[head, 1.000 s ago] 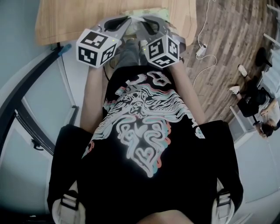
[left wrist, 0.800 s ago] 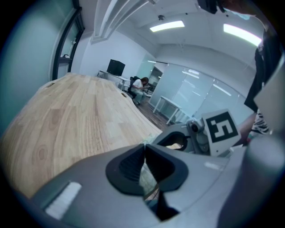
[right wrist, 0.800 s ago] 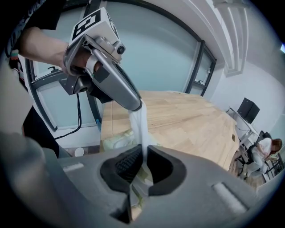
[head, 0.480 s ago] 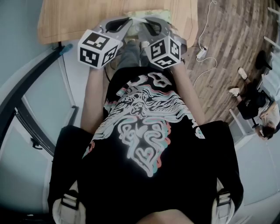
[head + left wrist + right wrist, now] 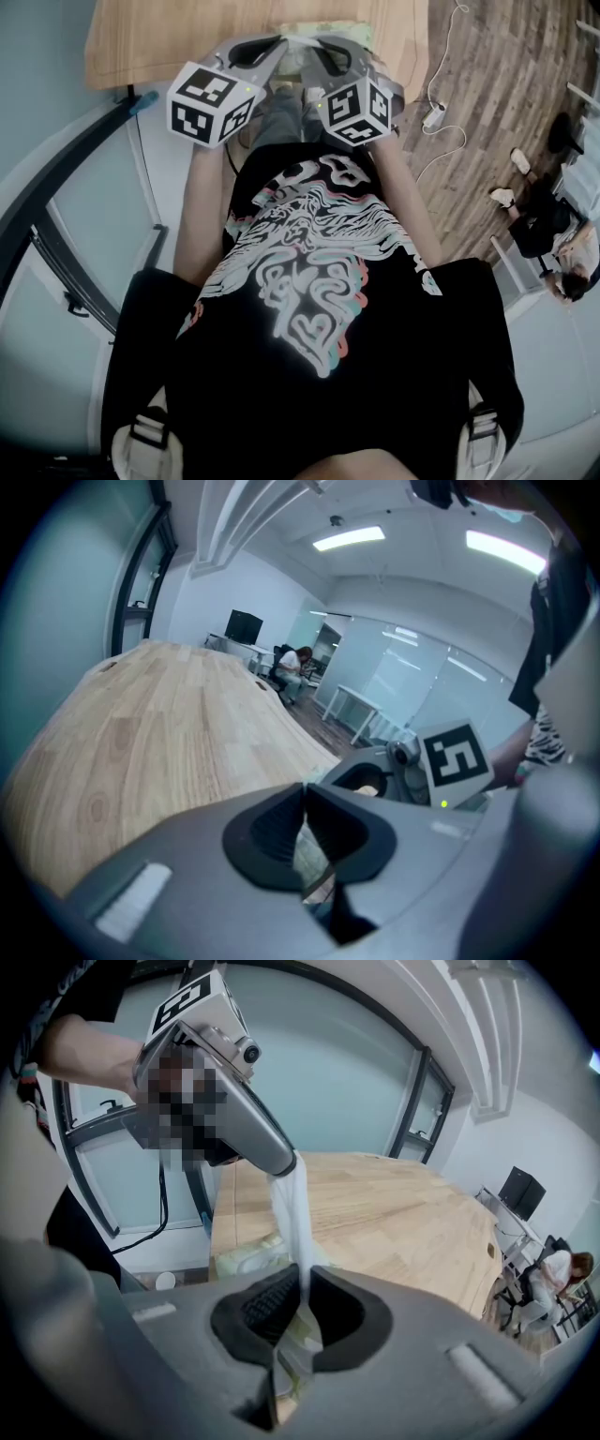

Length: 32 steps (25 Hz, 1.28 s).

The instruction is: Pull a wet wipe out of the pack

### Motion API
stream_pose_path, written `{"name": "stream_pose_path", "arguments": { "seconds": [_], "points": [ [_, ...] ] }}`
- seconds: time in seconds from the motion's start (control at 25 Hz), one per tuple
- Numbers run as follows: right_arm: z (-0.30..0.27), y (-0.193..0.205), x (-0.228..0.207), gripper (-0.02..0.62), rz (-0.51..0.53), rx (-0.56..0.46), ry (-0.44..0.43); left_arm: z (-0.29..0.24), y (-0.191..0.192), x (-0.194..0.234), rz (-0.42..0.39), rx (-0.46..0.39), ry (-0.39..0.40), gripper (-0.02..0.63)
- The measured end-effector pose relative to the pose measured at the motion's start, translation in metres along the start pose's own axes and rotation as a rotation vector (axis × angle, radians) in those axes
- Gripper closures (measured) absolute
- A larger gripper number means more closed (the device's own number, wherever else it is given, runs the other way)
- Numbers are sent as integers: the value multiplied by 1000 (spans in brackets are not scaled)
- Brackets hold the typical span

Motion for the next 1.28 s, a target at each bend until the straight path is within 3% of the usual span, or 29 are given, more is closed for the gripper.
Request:
{"name": "stream_pose_path", "arguments": {
  "seconds": [0.76,1.04,1.28],
  "points": [
    [-2,3,-3,561,-28,-4,-9,8,-1,2,14,-24,-3,609],
    [-2,6,-7,561,-81,-4,-24,14,-3,1,5,-29,-20,609],
    [-5,10,-6,561,-82,7,-25,25,1,14,40,-60,-43,609]
  ]
}}
Point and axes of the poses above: the fingertips, and each gripper's own axes: z backward along the fingers, x to its left, y out of its underside, the point moved 9 cm from there along z, backward along the fingers, and after that the axes turned 12 degrees about y, right-handed, at the moved point
